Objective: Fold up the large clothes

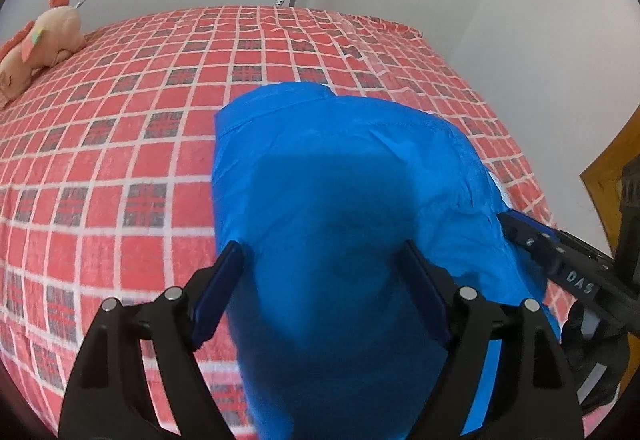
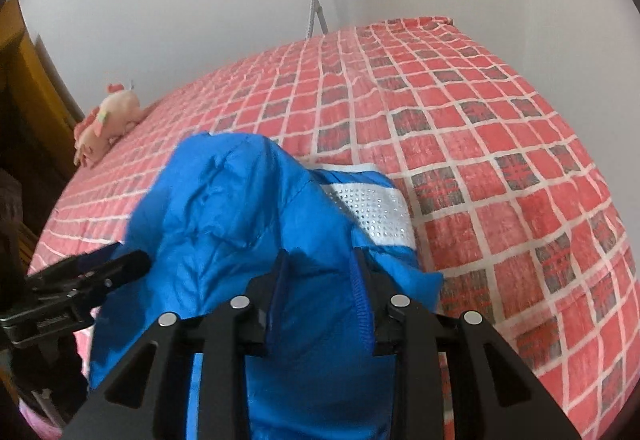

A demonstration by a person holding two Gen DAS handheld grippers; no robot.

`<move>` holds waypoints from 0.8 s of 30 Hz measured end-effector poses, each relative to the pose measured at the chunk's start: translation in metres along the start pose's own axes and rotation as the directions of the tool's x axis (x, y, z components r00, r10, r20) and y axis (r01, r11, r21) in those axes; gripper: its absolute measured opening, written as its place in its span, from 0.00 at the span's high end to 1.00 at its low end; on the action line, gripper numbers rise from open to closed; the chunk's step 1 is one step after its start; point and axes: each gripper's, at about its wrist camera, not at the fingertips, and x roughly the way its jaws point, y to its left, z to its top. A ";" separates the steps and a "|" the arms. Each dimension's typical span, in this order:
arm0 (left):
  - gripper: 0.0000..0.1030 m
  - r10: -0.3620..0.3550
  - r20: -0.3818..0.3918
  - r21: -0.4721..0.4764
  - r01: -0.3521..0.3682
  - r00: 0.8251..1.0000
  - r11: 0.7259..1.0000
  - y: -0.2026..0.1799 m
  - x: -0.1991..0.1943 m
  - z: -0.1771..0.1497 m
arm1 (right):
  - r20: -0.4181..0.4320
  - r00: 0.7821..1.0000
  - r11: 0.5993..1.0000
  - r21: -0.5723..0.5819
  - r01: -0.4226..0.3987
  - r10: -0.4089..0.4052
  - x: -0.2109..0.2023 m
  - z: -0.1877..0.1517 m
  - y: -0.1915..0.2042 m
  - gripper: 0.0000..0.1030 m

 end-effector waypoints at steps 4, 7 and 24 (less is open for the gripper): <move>0.25 0.012 0.040 0.037 -0.014 0.999 0.999 -0.002 -0.021 -0.017 | 0.030 0.999 0.998 -0.059 0.020 -0.018 -0.020 -0.012 0.012 0.67; 0.23 0.023 0.035 0.057 -0.025 0.999 0.998 -0.003 -0.016 -0.026 | 0.010 0.998 0.996 -0.072 0.058 -0.057 -0.011 -0.020 0.012 0.67; 0.18 0.025 0.049 0.072 -0.029 0.998 0.997 0.000 -0.009 -0.036 | 0.073 0.992 0.990 -0.081 0.112 -0.106 -0.003 -0.040 0.010 0.63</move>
